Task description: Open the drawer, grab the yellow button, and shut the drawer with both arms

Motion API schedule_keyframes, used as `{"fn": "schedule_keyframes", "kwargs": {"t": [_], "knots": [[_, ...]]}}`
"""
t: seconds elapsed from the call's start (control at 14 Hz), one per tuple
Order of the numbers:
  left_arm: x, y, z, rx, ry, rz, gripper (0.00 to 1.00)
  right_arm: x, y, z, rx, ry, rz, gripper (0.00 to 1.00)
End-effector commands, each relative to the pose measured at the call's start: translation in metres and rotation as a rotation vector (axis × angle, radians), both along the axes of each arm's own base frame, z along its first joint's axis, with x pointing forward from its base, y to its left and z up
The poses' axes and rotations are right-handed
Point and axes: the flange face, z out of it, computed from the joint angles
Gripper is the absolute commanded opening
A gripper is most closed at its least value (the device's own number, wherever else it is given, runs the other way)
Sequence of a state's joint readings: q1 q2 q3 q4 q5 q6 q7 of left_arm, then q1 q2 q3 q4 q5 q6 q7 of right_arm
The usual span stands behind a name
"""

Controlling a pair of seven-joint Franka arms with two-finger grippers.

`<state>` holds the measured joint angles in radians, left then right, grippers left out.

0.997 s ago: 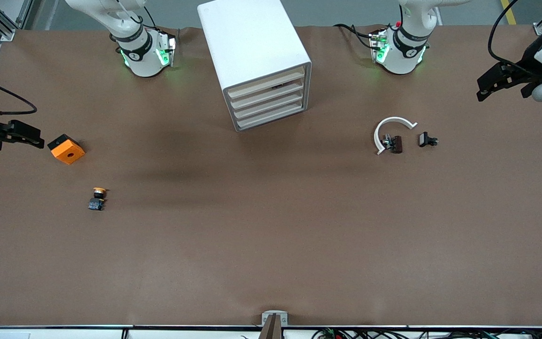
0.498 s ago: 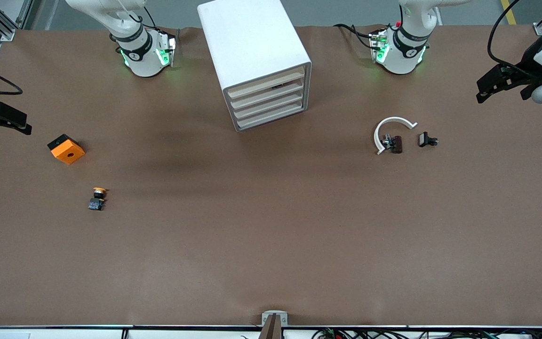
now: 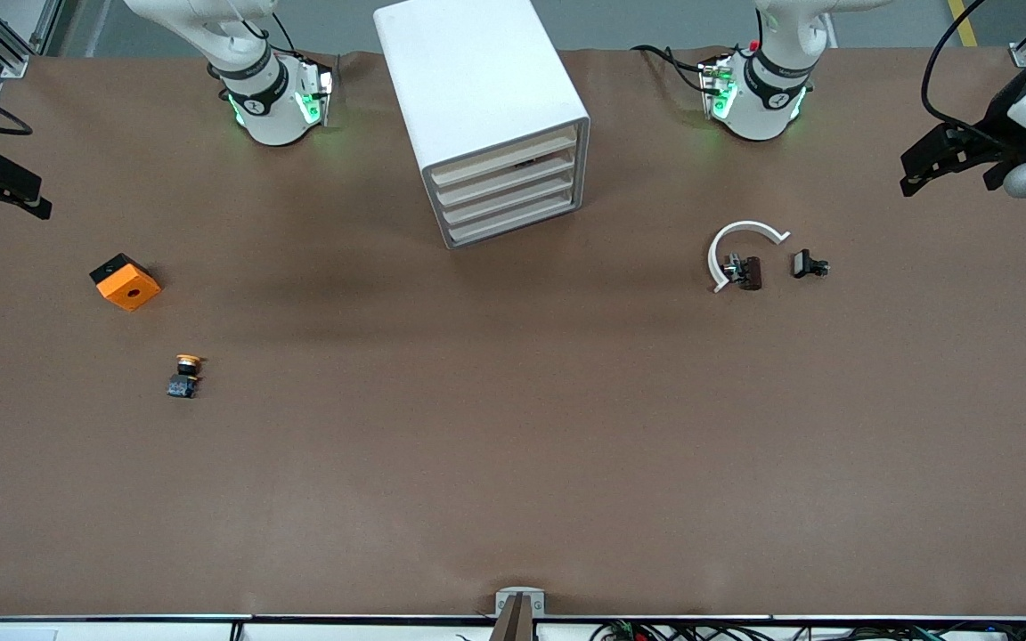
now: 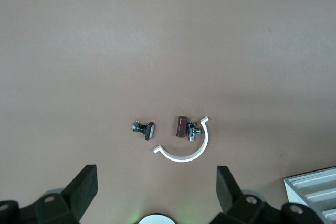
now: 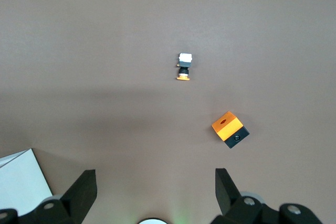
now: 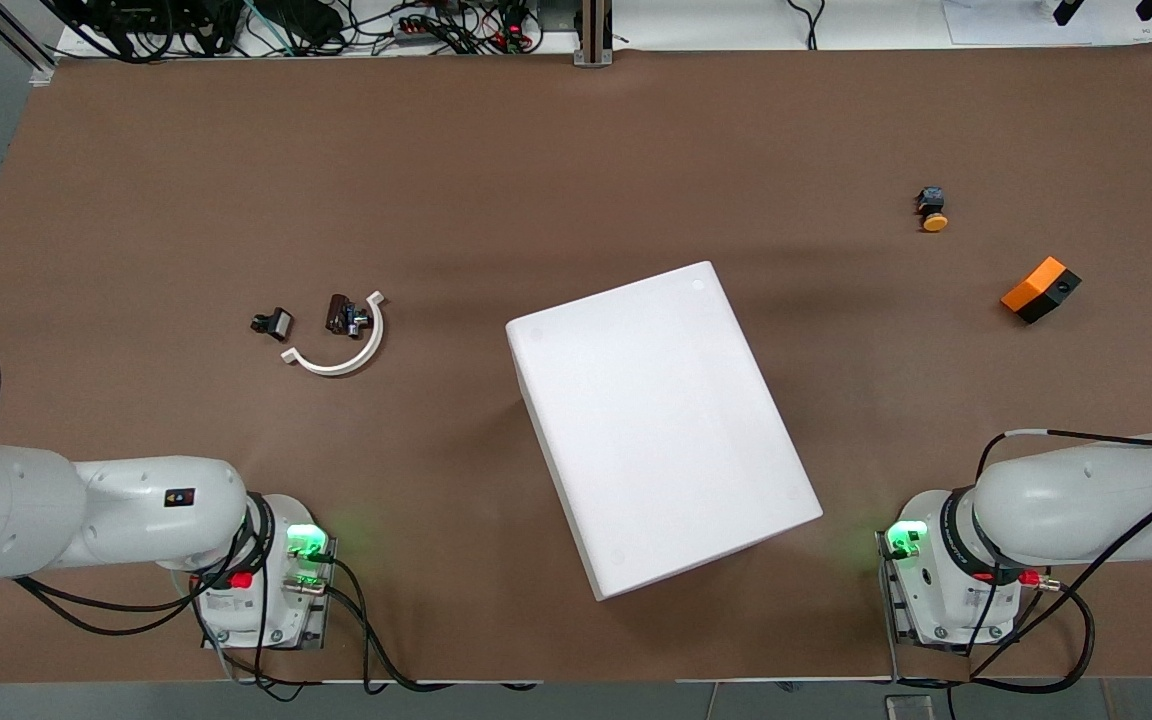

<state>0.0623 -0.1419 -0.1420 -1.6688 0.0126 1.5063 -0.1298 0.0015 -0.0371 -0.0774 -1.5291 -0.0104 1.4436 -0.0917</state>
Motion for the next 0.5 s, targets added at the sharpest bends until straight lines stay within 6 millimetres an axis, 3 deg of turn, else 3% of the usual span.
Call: {"fn": "schedule_keyframes", "kwargs": {"t": [0.0,0.43], "knots": [[-0.002,0.001,0.001,-0.017,-0.008,-0.020,1.00,-0.027,-0.007,-0.006,0.027,-0.053,-0.034,1.00],[0.011,0.003,0.004,-0.014,-0.007,-0.014,1.00,-0.041,-0.002,-0.008,0.028,-0.060,-0.098,1.00]]}}
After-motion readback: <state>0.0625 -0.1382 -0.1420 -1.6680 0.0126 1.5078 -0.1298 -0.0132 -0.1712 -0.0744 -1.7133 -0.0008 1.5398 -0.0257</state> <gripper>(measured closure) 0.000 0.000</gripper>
